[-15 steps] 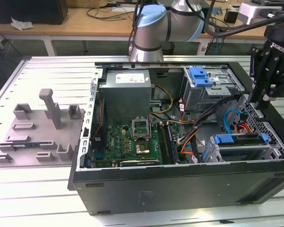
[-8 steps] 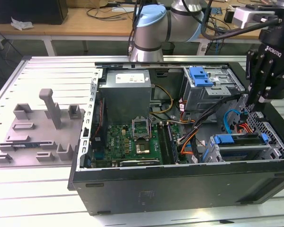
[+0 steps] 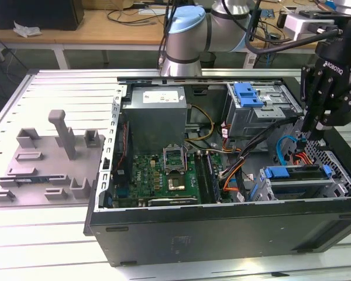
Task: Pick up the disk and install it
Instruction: 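Insert the second disk wire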
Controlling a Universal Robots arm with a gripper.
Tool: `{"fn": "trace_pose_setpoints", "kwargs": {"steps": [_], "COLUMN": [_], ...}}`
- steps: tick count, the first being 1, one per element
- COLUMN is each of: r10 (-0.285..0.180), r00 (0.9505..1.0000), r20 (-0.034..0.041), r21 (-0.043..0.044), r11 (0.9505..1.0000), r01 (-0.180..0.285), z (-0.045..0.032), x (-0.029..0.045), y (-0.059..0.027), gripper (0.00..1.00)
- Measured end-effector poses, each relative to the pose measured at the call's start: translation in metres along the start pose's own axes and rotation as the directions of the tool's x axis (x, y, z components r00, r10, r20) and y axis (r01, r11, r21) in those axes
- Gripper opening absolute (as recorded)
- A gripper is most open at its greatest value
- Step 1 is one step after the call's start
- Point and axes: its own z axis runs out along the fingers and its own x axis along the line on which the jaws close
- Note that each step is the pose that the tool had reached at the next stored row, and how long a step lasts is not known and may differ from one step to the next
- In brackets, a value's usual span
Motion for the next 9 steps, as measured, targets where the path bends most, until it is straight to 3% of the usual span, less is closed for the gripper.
{"fn": "trace_pose_setpoints", "kwargs": {"steps": [4, 5, 7, 9], "r10": [-0.002, -0.005, -0.01, -0.012], "r00": [1.0, 1.0, 0.9999, 0.9999], "r20": [-0.0003, -0.0027, -0.0059, -0.0086], "r21": [-0.004, -0.0194, -0.0416, -0.0516], "r11": [1.0, 0.9998, 0.9991, 0.9986], "r01": [0.002, 0.005, 0.009, 0.012], "z": [0.0012, 0.0013, 0.0016, 0.0021], "x": [0.0002, 0.0001, 0.0, -0.0001], "y": [0.0001, -0.0015, -0.0043, -0.0049], "gripper": [0.31, 0.31, 0.31, 0.31]}}
